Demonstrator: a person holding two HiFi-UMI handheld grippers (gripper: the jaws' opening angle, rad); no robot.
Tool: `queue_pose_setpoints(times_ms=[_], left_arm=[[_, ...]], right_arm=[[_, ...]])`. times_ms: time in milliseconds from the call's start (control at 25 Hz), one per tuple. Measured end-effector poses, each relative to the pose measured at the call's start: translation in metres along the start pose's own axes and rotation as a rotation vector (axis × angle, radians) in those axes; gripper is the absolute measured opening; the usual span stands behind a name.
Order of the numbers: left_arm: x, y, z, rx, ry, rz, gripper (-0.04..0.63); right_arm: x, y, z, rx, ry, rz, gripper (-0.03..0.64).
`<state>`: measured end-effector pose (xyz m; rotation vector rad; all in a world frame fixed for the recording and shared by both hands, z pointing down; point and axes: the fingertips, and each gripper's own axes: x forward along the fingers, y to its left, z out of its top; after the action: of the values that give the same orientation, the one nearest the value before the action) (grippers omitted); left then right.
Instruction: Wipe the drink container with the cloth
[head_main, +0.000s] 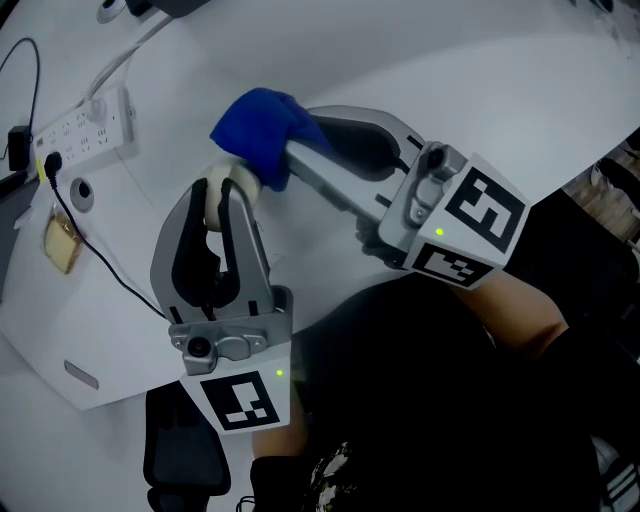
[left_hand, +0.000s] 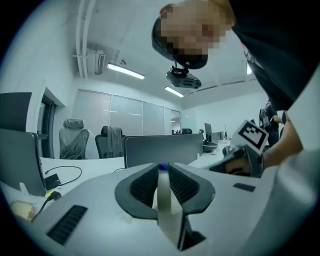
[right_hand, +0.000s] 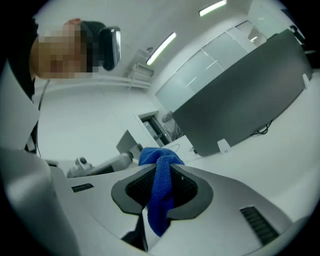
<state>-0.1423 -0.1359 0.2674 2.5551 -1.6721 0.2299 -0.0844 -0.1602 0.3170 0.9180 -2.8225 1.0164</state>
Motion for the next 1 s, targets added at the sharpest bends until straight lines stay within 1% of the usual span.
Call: queue_pose_setpoints(times_ms=[80,120,240,320,360,400,480,520,560,640,760,840,880,920,1000], left_arm=[[0.000,0.001,0.000,-0.008,-0.007,0.001,0.057],[0.000,0.001,0.000,-0.011,-0.009,0.000,0.057],[-0.001,0.001,0.001,-0.020,-0.015,-0.004,0.057],[-0.001,0.001,0.001,-0.021,-0.017,-0.013,0.057],[-0.001,0.001,0.001,-0.020,-0.018,-0.020,0.057],[-0.001,0.000,0.001,-0.021,-0.019,-0.026,0.057],[-0.002,-0.002,0.000,-0.035,-0.022,-0.043,0.055],[-0.002,-0.003,0.000,-0.041,-0.024,-0.060,0.055],[-0.002,-0.004,-0.001,-0.038,-0.022,-0.087,0.055],[-0.001,-0.005,-0.003,0.000,0.000,-0.178,0.057],[0.002,-0.006,-0.004,0.079,0.051,-0.381,0.057],[0.002,-0.010,-0.003,0.112,0.057,-0.511,0.056],[0.001,-0.011,-0.003,0.123,0.055,-0.560,0.056],[0.000,-0.011,-0.004,0.129,0.051,-0.594,0.056],[0.000,-0.010,-0.003,0.128,0.034,-0.612,0.057]], right_arm=[[-0.001,0.009,0.018,0.067,-0.066,0.057,0.066],[0.001,0.011,0.020,0.094,-0.074,0.082,0.066],[0.013,0.008,0.001,0.187,-0.027,0.122,0.066],[0.019,-0.004,-0.017,0.248,0.005,0.108,0.066],[0.022,-0.013,-0.030,0.252,0.036,0.080,0.066],[0.025,-0.024,-0.047,0.237,0.092,0.040,0.064],[0.028,-0.045,-0.087,0.177,0.256,-0.047,0.064],[0.029,-0.051,-0.102,0.143,0.325,-0.076,0.064],[0.029,-0.053,-0.109,0.112,0.364,-0.090,0.065],[0.029,-0.053,-0.111,0.079,0.381,-0.096,0.066],[0.029,-0.050,-0.112,0.075,0.383,-0.088,0.066],[0.028,-0.049,-0.112,0.069,0.383,-0.090,0.066],[0.028,-0.050,-0.113,0.066,0.381,-0.092,0.066],[0.029,-0.050,-0.113,0.065,0.377,-0.095,0.066],[0.029,-0.050,-0.114,0.061,0.365,-0.096,0.066]])
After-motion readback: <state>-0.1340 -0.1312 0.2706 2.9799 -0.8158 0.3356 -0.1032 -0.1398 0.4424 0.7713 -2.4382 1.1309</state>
